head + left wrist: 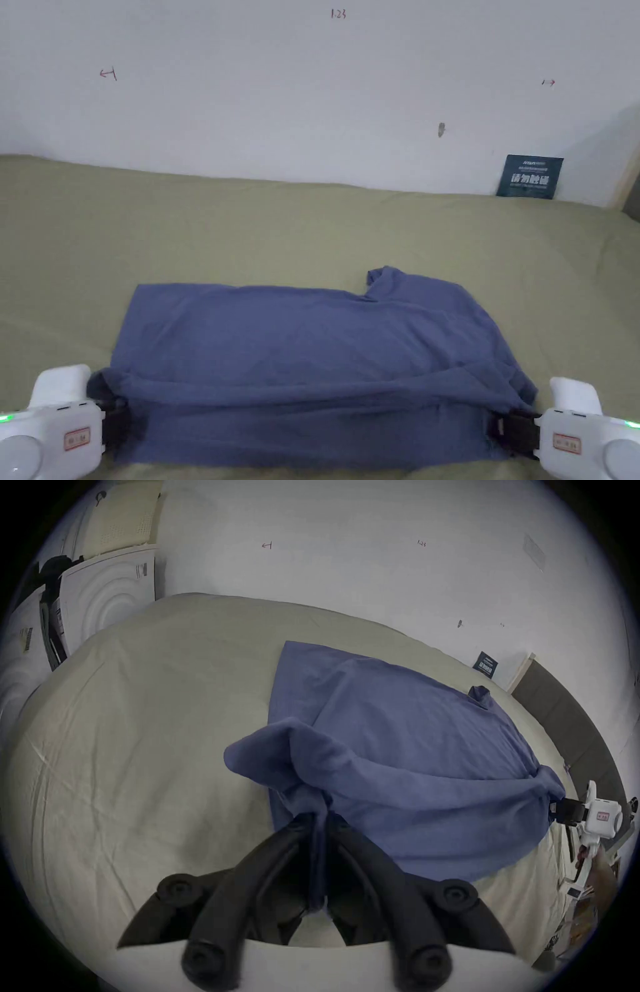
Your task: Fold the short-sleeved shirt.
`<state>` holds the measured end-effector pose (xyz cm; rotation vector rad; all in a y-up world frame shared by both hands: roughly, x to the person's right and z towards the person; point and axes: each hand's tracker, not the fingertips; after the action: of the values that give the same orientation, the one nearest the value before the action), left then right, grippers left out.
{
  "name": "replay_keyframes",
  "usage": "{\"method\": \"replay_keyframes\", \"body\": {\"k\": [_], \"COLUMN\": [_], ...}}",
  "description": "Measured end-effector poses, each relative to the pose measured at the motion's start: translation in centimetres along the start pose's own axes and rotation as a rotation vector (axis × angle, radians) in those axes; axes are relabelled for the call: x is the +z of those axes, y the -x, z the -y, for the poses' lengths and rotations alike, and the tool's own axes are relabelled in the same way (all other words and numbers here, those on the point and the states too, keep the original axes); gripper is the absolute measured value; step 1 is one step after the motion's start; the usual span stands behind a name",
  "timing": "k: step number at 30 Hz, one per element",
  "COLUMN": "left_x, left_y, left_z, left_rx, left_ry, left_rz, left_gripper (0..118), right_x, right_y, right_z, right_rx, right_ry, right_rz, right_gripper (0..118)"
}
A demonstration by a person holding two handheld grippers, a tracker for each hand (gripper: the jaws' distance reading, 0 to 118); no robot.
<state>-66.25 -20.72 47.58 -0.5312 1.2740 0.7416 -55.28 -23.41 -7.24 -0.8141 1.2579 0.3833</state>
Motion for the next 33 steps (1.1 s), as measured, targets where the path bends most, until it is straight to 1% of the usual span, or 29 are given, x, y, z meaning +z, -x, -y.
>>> {"method": "replay_keyframes", "body": {"k": [1,2,4,6,7,9,12,15,18,19,21,25,26,29,31,32,33], "left_x": [0.0,0.3,0.6,1.9,2.7,4.4,5.6,8.1,11.0,11.9,13.5,16.1,16.8,17.4,16.6,16.5,16.4], "left_y": [0.0,-0.4,-0.4,-0.2,-0.1,0.1,0.8,0.8,1.0,1.5,2.5,5.5,5.4,5.8,6.7,7.0,7.2], "left_z": [-0.2,-0.3,-0.6,-0.4,-0.3,-0.3,-0.4,0.1,1.2,1.6,2.4,5.9,7.1,10.6,12.8,13.9,14.6], "left_rx": [0.003,0.002,-0.025,-0.029,-0.023,-0.022,-0.038,-0.024,-0.042,-0.039,-0.025,-0.004,0.004,0.023,0.028,0.047,0.056], "left_ry": [0.004,0.005,0.009,0.002,-0.006,-0.031,-0.037,-0.054,-0.063,-0.063,-0.057,-0.019,-0.003,0.080,0.136,0.158,0.160], "left_rz": [0.001,0.003,0.010,0.027,0.035,0.061,0.078,0.119,0.121,0.124,0.138,0.132,0.140,0.123,0.103,0.099,0.105], "left_gripper": [9,9,9,9,9,9,9,9,9,9,9,9,9,9,9,9,9], "right_x": [0.3,1.0,2.7,4.4,4.8,6.4,9.2,11.5,14.5,15.3,17.0,19.7,19.9,19.6,18.9,18.6,18.5], "right_y": [0.0,0.0,0.3,0.5,-0.3,-0.6,-0.7,-0.8,-0.8,-1.1,-1.9,-3.5,-4.0,-4.8,-5.0,-5.2,-5.1], "right_z": [-0.1,-0.1,0.0,0.1,0.2,0.2,0.6,1.3,2.4,2.3,3.1,5.8,6.8,9.7,11.5,12.5,13.0], "right_rx": [0.009,0.001,-0.005,0.027,0.027,0.008,-0.008,-0.041,-0.030,-0.032,-0.065,-0.067,-0.077,-0.098,-0.119,-0.122,-0.106], "right_ry": [-0.016,-0.026,-0.030,-0.079,-0.105,-0.105,-0.119,-0.120,-0.124,-0.117,-0.093,-0.014,0.023,0.126,0.186,0.211,0.194], "right_rz": [-0.005,0.003,-0.014,-0.015,-0.044,-0.081,-0.094,-0.103,-0.100,-0.106,-0.123,-0.107,-0.124,-0.113,-0.089,-0.085,-0.081], "right_gripper": [4,3,3,3,3,3,3,3,3,3,3,3,3,3,3,3,3]}}
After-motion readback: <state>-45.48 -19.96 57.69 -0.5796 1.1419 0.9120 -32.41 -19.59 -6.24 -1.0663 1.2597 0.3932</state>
